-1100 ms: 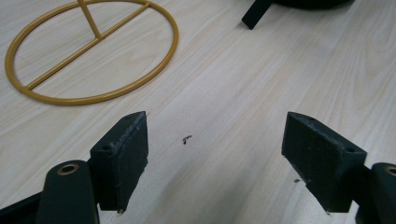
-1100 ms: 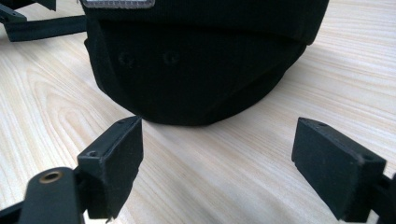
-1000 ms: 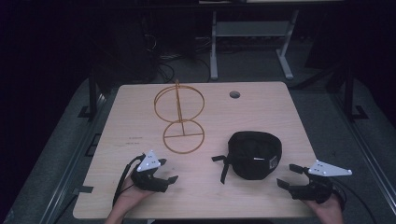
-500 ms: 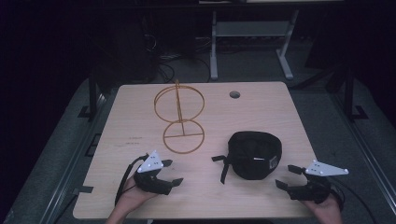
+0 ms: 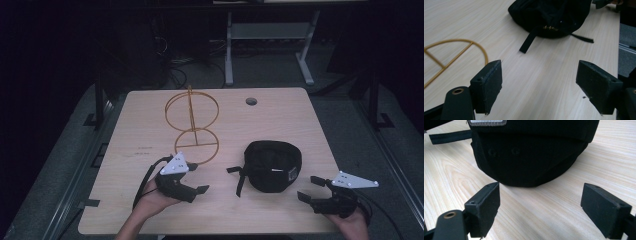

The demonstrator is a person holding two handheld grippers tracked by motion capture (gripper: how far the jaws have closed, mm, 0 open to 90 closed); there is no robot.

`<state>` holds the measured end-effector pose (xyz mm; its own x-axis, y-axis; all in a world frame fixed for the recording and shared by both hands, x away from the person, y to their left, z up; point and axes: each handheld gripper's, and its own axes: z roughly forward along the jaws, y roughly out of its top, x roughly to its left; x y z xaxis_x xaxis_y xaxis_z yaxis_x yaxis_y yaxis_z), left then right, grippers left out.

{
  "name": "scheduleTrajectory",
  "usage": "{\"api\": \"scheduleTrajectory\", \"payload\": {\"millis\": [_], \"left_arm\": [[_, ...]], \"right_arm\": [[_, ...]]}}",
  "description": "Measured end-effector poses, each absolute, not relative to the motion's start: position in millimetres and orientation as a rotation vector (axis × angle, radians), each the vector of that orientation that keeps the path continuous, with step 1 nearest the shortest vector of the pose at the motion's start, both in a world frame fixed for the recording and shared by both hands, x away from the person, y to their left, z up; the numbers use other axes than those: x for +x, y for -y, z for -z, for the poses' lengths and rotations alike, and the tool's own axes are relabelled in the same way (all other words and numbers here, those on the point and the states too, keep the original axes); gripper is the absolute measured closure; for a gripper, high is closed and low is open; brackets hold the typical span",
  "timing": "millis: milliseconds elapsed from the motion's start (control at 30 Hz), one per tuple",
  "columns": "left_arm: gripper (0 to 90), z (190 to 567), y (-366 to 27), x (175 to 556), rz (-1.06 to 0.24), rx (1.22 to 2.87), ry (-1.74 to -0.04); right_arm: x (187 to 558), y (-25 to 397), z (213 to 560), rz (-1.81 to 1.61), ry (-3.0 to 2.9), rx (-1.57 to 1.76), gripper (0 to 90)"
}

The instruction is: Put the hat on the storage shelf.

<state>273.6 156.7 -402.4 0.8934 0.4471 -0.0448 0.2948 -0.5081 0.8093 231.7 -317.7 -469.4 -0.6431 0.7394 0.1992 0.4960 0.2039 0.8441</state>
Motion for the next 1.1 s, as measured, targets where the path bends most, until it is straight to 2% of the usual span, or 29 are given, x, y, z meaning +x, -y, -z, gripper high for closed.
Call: {"api": "scheduleTrajectory", "payload": {"millis": [333, 800, 1100], "left_arm": [[21.0, 382, -126, 279, -0.159, 2.177, -0.450], [21.1, 368, -83, 285, -0.151, 2.221, -0.348], [22.8, 365, -49, 295, -0.098, 2.252, -0.299]], "right_arm": [[231, 318, 469, -1.415, -2.224, 1.168, 15.4], [231, 318, 470, -1.413, -2.235, 1.155, 15.4], [231, 317, 471, -1.408, -2.240, 1.150, 15.4]]}}
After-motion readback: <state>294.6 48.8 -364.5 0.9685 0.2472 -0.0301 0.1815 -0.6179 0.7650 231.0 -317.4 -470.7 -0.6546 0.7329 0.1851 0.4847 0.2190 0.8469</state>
